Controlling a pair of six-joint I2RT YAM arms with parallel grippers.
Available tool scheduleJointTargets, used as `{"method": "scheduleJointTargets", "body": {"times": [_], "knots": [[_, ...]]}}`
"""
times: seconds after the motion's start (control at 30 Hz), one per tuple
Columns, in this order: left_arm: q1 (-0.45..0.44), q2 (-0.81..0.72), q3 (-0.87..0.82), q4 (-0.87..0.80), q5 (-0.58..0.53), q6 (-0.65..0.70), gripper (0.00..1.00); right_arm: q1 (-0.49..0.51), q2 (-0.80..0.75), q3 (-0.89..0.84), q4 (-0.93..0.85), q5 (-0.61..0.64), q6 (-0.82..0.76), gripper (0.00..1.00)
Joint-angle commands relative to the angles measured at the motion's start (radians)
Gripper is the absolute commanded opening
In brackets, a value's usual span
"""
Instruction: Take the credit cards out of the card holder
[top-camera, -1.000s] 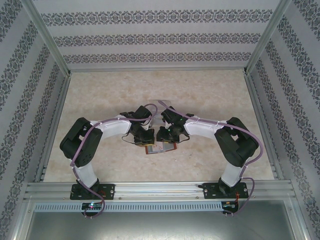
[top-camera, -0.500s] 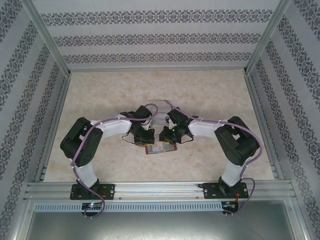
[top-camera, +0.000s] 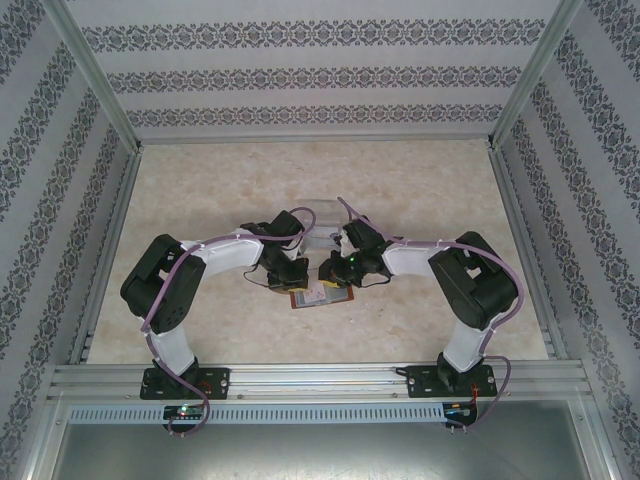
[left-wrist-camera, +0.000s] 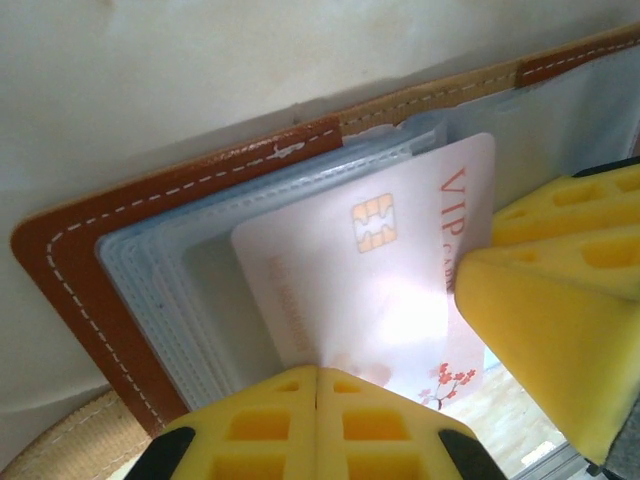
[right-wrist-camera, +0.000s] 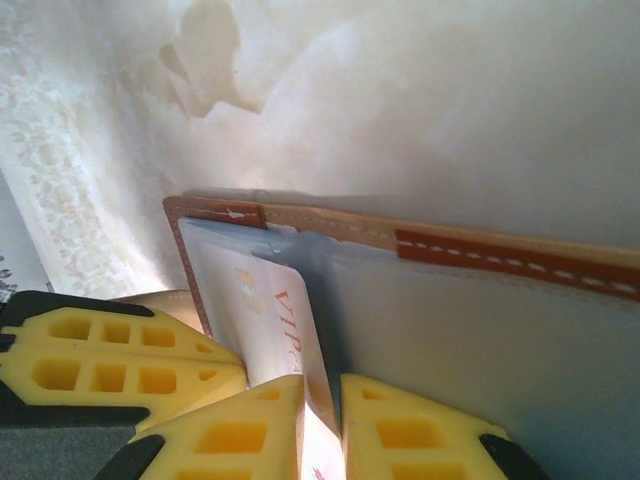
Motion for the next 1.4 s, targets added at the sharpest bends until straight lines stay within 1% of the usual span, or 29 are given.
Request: {"method": "scheduleJointTargets", "body": {"times": [0.0, 0.17, 0.5, 0.63, 1.1, 1.37], "knots": [[-0.012, 0.024, -0.001, -0.045, -0.035, 0.019, 0.04, -0.002, 0.023, -0.015, 0.066, -0.061, 0.016, 0.18], [-0.012, 0.023, -0.006, -0.040, -0.034, 0.017, 0.04, -0.003, 0.023, -0.015, 0.039, -0.045, -0.004, 0.18], [-0.012, 0.016, -0.007, -0.044, -0.038, 0.020, 0.04, -0.016, -0.033, -0.029, 0.004, 0.002, -0.036, 0.08], [-0.012, 0.009, -0.013, -0.044, -0.044, 0.017, 0.04, -0.031, -0.058, -0.036, -0.037, 0.028, -0.058, 0.07], [-0.012, 0.008, -0.015, -0.049, -0.048, 0.022, 0.05, -0.065, -0.123, 0.013, -0.292, 0.186, -0.222, 0.07], [-0.012, 0.010, -0.014, -0.049, -0.046, 0.023, 0.05, -0.066, -0.147, 0.030, -0.334, 0.234, -0.245, 0.08]]}}
